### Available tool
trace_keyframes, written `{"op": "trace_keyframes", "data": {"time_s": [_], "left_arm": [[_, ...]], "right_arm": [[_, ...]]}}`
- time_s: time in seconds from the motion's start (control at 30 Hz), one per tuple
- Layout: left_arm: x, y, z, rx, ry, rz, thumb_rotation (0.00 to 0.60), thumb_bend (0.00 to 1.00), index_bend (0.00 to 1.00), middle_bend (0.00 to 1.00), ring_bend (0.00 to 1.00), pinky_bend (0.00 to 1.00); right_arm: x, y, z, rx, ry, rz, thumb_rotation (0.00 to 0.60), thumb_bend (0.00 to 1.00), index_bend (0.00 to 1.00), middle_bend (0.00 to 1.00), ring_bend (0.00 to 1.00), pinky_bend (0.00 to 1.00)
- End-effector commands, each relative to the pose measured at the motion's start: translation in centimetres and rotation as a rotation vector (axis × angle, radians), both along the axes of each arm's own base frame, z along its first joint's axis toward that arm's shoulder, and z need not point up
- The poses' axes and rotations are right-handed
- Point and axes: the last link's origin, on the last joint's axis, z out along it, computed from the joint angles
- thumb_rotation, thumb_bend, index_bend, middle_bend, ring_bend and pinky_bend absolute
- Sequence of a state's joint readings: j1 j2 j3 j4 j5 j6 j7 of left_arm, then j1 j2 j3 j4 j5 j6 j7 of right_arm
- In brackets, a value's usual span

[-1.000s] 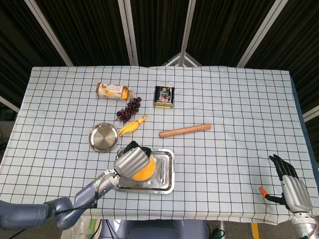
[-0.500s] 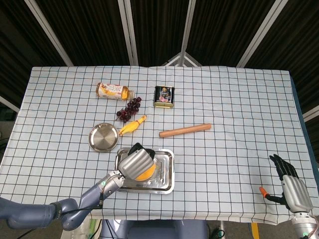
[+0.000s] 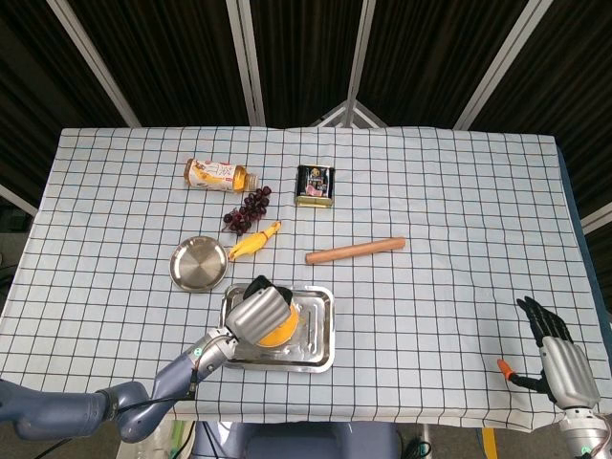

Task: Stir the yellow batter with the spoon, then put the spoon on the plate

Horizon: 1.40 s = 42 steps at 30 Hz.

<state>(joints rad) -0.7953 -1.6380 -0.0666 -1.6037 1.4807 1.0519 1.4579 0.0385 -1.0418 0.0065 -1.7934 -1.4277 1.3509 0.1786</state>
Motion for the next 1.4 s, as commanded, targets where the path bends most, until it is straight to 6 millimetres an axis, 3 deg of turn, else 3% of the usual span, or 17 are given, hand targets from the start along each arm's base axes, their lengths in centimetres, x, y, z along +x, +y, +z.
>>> {"op": "trace_keyframes", "data": {"time_s": [0.03,0.37,0.87,1.07,1.4], "left_arm": [[-0.4,0.4,0.1,0.016,0.009,0.016,0.600,0.63,0.82,1.00,1.00,0.97],[-1.5,0.9,0.8,0.038,0.020,0.040,0.600,0.63,0.82,1.00,1.00,0.97],[-0.9,0.6,3.6,0.028,-0.092,0.059,0.600,0.63,0.82,1.00,1.00,0.97],[-2.2,0.9,3.5,0.059,0.047,-0.021,0.600,0.62,0.82,1.00,1.00,0.97],[0.3,-0.5,2.9,0.034,0.076,-0.183,0.600,0.63,0.82,1.00,1.00,0.97]], "right_arm": [[0.0,0.0,0.0,0.000,0.000,0.001,0.600,0.32,0.00,0.00,0.00,0.00],[0.0,0.0,0.0,-0.001,0.001,0.000,0.600,0.32,0.00,0.00,0.00,0.00],[0.0,0.0,-0.1,0.001,0.003,0.001,0.600,0.32,0.00,0.00,0.00,0.00],[0.0,0.0,-0.1,0.002,0.001,-0.002,0.600,0.32,0.00,0.00,0.00,0.00],[0.0,0.0,-0.1,0.002,0.003,-0.004,0.600,0.32,0.00,0.00,0.00,0.00]]}}
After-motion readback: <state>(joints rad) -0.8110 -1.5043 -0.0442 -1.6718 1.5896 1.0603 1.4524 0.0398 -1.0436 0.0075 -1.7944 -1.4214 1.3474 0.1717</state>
